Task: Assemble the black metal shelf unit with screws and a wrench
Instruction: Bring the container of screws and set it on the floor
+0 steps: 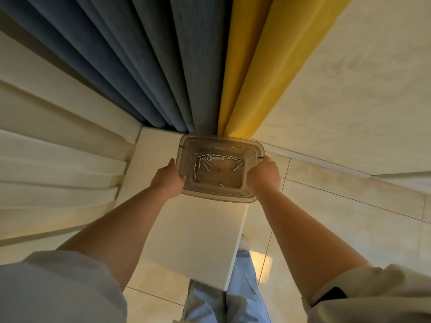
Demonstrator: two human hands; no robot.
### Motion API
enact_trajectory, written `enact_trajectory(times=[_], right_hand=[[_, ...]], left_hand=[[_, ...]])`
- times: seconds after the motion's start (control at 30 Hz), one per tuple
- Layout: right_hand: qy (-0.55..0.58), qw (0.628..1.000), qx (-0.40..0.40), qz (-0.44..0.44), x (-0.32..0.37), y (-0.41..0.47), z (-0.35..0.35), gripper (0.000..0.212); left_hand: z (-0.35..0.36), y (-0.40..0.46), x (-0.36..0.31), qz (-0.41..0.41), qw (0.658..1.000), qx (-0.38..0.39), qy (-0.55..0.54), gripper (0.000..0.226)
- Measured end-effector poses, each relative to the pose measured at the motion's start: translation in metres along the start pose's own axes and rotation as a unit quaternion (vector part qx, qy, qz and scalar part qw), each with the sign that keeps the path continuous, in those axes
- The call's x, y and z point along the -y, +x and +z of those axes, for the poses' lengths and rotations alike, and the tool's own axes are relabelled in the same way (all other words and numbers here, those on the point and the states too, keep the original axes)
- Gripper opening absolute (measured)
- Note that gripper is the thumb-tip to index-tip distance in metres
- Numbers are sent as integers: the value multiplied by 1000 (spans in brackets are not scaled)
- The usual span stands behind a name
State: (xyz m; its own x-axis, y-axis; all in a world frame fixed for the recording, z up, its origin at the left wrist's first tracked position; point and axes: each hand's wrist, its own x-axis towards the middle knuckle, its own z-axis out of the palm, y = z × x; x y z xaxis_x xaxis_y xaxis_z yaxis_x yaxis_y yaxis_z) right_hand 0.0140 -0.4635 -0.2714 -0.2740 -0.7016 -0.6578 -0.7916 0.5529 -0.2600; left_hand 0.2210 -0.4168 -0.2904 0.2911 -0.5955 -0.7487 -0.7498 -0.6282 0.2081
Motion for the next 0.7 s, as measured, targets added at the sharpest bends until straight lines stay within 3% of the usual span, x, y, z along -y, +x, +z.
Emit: enact_trajectory(times=[0.1,0.43,0.7], right_hand=[[8,1000,-5,-5,-2,2,-2,43],[65,997,-27,-27,2,-24,-16,51],[47,991,-8,-124,28,-88,-35,47]], left_hand=[[4,2,2,-6,999,-20,-28,37],[-9,-38,36,-42,982,-54,-175,36],[-18,-127,75,-85,937,-111,-320,38]])
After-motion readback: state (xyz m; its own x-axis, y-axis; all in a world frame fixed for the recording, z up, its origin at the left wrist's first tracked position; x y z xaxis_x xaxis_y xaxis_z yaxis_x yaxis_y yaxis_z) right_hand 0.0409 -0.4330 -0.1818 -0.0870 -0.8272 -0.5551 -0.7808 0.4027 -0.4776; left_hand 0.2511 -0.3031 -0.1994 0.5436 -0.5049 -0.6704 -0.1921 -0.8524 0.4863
